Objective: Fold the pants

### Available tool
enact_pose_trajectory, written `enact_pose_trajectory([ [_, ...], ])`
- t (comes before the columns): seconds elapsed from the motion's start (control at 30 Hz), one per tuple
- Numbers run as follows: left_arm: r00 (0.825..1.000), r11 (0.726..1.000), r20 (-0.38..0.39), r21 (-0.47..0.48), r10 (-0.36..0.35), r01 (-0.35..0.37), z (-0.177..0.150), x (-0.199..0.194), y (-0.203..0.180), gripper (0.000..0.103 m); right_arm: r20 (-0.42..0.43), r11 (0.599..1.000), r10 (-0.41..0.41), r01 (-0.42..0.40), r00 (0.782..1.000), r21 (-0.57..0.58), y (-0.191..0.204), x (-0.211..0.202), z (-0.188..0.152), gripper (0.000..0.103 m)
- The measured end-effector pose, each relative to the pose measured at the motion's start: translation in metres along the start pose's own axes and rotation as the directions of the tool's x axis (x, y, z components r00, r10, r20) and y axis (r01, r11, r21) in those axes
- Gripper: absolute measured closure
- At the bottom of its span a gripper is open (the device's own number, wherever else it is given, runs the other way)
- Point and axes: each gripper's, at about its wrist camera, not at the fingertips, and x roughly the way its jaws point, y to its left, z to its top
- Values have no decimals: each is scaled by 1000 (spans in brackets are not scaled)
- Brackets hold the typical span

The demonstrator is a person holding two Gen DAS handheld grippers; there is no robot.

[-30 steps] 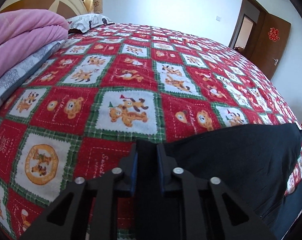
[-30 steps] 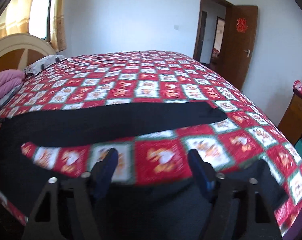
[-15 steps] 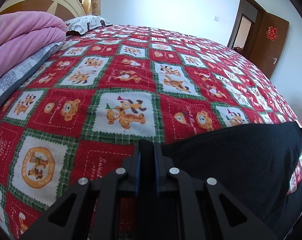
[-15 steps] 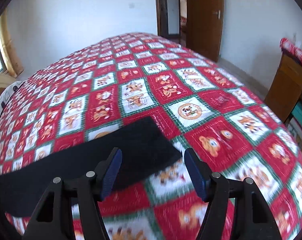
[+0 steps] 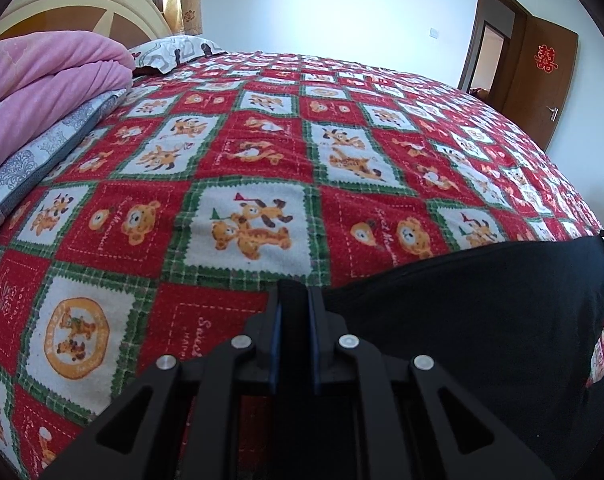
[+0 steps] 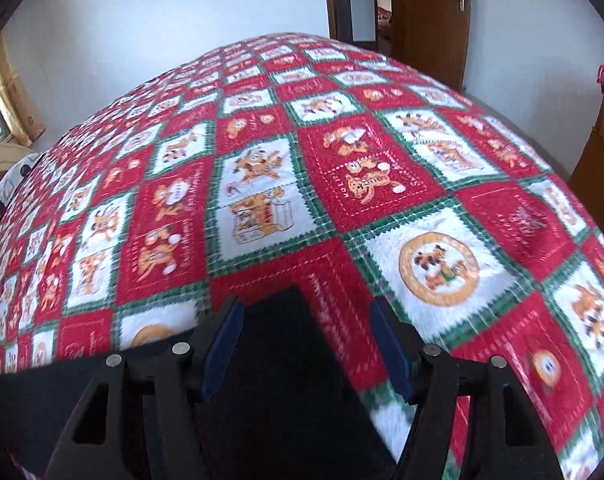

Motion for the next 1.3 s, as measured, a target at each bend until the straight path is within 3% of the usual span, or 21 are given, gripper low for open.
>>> enact_pose_trajectory([
  [0.13, 1000, 1000, -2, 16, 20, -20, -1, 1, -2, 90, -46, 999, 44, -45, 998, -21, -1, 15, 3, 74],
  [0.3, 999, 999, -6, 27, 32, -32, -1, 2, -4, 90, -55, 994, 100, -102, 993, -30, 0, 14, 1, 95],
  [0.47, 999, 998, -26, 52, 36, -35, 4, 0, -7, 91, -27, 995, 86, -87, 996, -51, 6, 6, 2, 98],
  [0.63, 999, 995, 5, 87, 42, -42, 7, -15, -13, 92, 71, 991, 87, -80, 994, -106, 17, -32, 1, 98],
  [1.0, 990, 998, 125, -16, -59, 61, 11, -57, -2, 92, 260, 981, 147, -108, 954, -158, 13, -137, -22, 98],
  [1.3, 960, 983, 238, -73, -146, 167, -7, -91, 7, 92, 334, 985, 156, -119, 929, -129, -10, -191, -64, 98],
])
